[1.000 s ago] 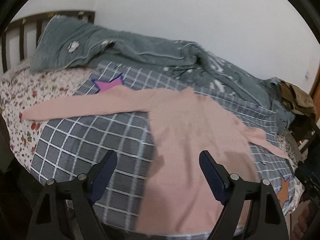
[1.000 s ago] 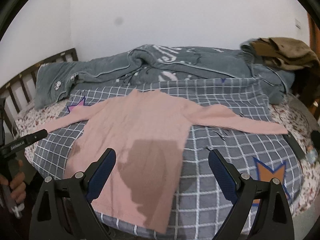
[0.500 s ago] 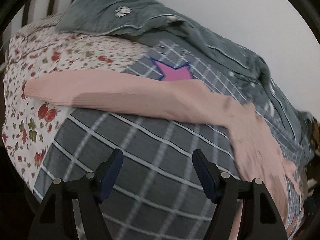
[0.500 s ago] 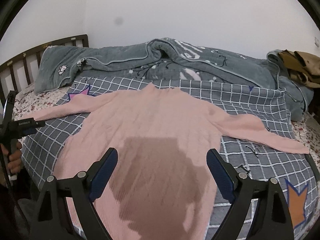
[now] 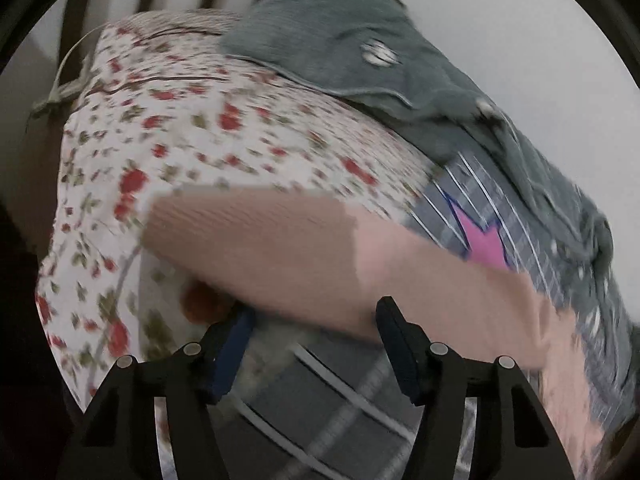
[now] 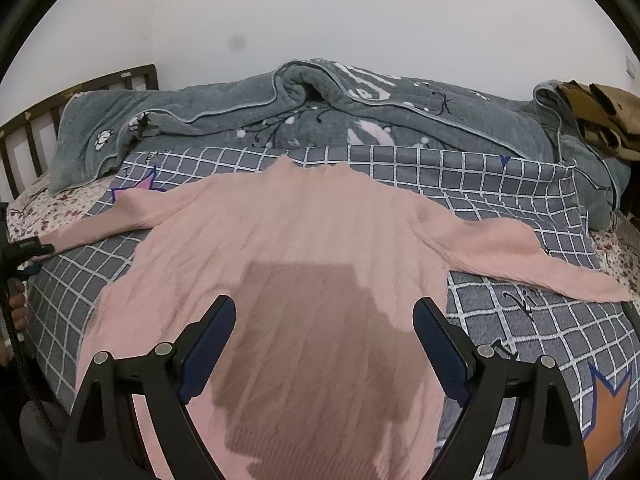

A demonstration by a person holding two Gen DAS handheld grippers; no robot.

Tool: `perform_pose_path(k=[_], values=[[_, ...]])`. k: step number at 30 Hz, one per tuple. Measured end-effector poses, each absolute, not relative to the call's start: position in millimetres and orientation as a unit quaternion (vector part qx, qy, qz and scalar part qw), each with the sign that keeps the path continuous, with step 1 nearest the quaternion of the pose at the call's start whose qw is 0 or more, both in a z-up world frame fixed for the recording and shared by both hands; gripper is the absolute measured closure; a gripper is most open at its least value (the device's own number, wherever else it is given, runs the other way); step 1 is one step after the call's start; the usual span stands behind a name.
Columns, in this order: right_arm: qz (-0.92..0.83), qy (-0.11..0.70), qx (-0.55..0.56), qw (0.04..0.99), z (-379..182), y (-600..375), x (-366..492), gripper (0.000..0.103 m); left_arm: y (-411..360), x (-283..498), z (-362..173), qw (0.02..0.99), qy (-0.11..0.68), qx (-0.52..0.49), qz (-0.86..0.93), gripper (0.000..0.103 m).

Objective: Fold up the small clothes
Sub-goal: 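Reach the left tool to the sweater sleeve cuff and grasp it, then fold the held sleeve across the sweater body with the left tool, release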

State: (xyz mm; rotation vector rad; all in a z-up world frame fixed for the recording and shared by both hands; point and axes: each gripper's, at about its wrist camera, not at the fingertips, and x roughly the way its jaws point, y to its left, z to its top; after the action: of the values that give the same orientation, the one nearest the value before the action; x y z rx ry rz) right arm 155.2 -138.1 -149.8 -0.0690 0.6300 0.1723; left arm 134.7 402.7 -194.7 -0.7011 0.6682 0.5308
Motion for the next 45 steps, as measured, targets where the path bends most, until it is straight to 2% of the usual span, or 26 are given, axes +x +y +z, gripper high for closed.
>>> perform_pose_path(k=[2,5,6,7,18,25,30,36,39,42,45], values=[[0.083,0.311,-0.034,0.946,-149.5,-140.0,162.5,0.014,421.9,130.2,-193.7,0.84,0.307,-0.354,0.274,0.052],[0.086,0.306,-0.021,0.948,-147.3,-144.9,170.9,0.014,435.6,131.4,-190.9,0.833,0.309,-0.358,0.288,0.072],[0.089,0.305,-0.014,0.948,-146.4,-147.0,174.0,0.014,435.4,133.2,-189.2,0.833,0.311,-0.353,0.29,0.088],[0.092,0.304,-0.008,0.948,-145.9,-148.2,176.5,0.014,433.3,135.9,-185.8,0.836,0.315,-0.344,0.289,0.095],[0.111,0.277,0.014,0.954,-136.6,-177.4,205.1,0.014,345.8,184.5,-111.2,0.9,0.28,-0.212,0.259,0.096],[0.112,0.279,0.033,0.953,-143.8,-233.2,212.2,0.014,220.5,237.3,-69.8,0.939,0.273,-0.129,0.164,0.096],[0.096,0.275,0.053,0.955,-156.3,-276.9,209.5,0.014,121.1,276.4,-58.7,0.952,0.279,-0.087,0.093,0.096],[0.088,0.274,0.119,0.95,-179.8,-328.5,207.1,0.014,-20.0,317.2,-75.4,0.952,0.306,-0.021,-0.002,0.096],[0.082,0.3,0.14,0.94,-191.6,-336.2,217.3,0.021,-74.7,321.2,-99.5,0.947,0.321,0.013,-0.024,0.096],[0.09,0.297,0.133,0.941,-191.6,-333.8,216.5,0.021,-113.0,324.0,-128.4,0.935,0.351,0.028,-0.051,0.096],[0.095,0.292,0.116,0.945,-189.9,-327.9,214.0,0.021,-131.4,325.5,-151.6,0.92,0.385,0.024,-0.068,0.09]])
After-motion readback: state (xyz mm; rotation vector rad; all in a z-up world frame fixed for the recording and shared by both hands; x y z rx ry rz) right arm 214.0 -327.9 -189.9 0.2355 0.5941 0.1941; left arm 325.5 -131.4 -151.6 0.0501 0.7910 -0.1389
